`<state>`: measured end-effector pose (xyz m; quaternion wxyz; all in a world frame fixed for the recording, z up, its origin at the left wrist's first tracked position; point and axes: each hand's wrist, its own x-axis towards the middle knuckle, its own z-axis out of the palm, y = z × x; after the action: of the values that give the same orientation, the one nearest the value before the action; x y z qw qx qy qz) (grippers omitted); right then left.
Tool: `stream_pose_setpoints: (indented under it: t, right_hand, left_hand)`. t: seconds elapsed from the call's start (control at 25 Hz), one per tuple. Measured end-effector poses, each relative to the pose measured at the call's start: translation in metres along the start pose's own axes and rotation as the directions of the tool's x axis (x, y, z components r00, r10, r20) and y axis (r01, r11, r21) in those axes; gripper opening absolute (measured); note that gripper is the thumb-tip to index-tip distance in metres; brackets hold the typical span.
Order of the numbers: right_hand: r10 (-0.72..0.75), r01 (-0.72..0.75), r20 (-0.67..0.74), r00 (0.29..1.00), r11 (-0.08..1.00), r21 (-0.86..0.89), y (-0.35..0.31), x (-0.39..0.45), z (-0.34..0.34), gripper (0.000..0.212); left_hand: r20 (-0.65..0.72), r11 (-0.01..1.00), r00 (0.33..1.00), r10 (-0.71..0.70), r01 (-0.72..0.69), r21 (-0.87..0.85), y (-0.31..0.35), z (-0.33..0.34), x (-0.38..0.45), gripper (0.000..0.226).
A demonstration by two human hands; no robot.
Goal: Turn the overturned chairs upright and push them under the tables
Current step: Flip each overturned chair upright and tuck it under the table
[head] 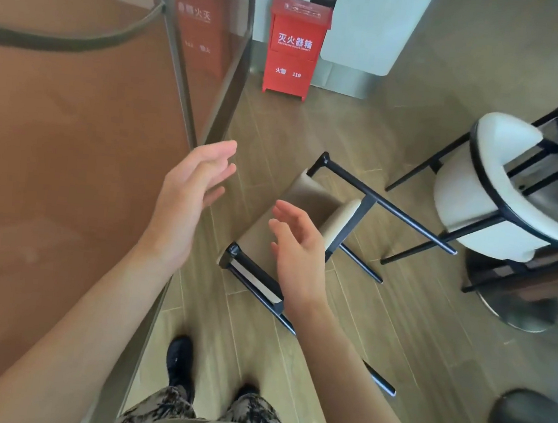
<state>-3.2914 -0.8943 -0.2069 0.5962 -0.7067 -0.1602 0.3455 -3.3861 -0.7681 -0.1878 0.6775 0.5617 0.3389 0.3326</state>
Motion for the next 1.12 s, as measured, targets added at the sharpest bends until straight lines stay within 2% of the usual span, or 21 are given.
stream_pose_setpoints:
  t: [0.36, 0.48, 0.64, 0.92, 1.04, 1.12]
  right_hand:
    - [-0.024, 0.042, -0.174, 0.984, 0.994, 0.103, -0.001, 0.036, 0.067, 0.031]
    - [0.031, 0.009, -0.246, 0.969, 0.987, 0.158, 0.007, 0.044, 0.074, 0.029]
    - [0.071, 0.012, -0.361, 0.930, 0.975, 0.222, 0.007, 0.064, 0.078, 0.028]
    - [0.112, 0.077, -0.497, 0.860, 0.936, 0.344, -0.010, 0.140, 0.055, 0.027]
    - [0.157, 0.072, -0.514, 0.843, 0.915, 0.397, -0.019, 0.187, 0.039, 0.026]
    - [0.132, 0.101, -0.519, 0.844, 0.913, 0.395, -0.027, 0.216, 0.030, 0.025]
  left_hand:
    - [0.185, 0.999, 0.982, -0.029, 0.021, 0.042, 0.016, -0.046, 0.081, 0.029]
    - [0.217, 0.995, 0.972, -0.087, 0.076, 0.058, 0.012, -0.045, 0.103, 0.030]
    - [0.304, 0.990, 0.944, -0.128, 0.105, 0.089, 0.010, -0.025, 0.140, 0.029]
    - [0.481, 0.986, 0.867, -0.131, 0.063, 0.155, 0.019, 0.036, 0.228, 0.026]
    - [0.478, 0.973, 0.860, -0.180, 0.084, 0.214, 0.021, 0.049, 0.268, 0.027]
    - [0.482, 0.970, 0.858, -0.178, 0.071, 0.232, 0.026, 0.059, 0.297, 0.026]
